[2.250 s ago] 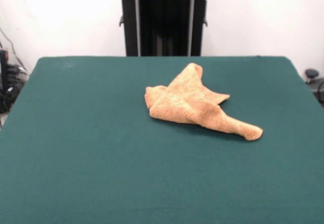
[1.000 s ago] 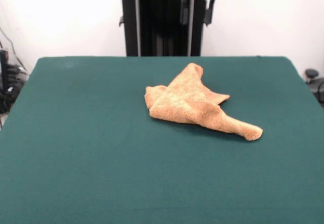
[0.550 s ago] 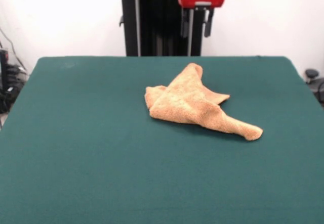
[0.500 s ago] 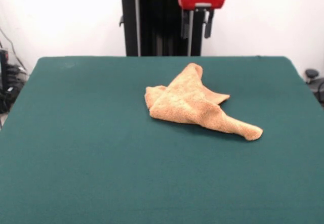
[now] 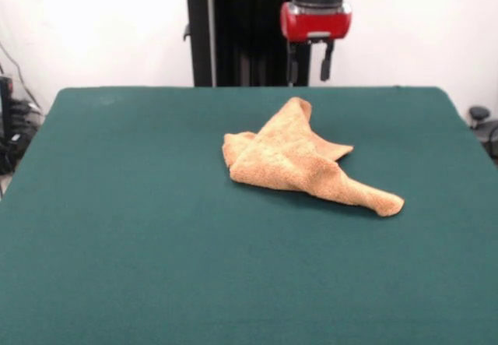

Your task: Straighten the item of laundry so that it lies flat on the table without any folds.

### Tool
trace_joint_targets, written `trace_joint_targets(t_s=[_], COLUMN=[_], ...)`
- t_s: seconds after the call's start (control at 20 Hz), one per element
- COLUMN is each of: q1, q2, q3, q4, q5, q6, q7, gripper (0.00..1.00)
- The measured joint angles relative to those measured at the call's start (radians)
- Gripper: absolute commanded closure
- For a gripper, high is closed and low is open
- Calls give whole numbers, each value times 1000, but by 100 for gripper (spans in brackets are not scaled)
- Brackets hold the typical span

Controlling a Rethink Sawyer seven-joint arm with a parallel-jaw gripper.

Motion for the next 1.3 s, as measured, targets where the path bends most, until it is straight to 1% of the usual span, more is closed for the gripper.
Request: trace_joint_targets(t_s=[0.35,0.4,0.75,0.8,1.2,1.3], q1=[24,27,26,22,-3,-16], q2=[130,161,251,283,359,363], q3=[-2,-2,-4,-3,-3,-2], q4=[-1,-1,-7,-9,-10,-9], q5=[1,1,-1,-4,-15,-38], q6=[-97,-115,-166,-185,-225,-241], q7=[0,0,0,0,0,0], gripper=[0,0,0,0,0,0])
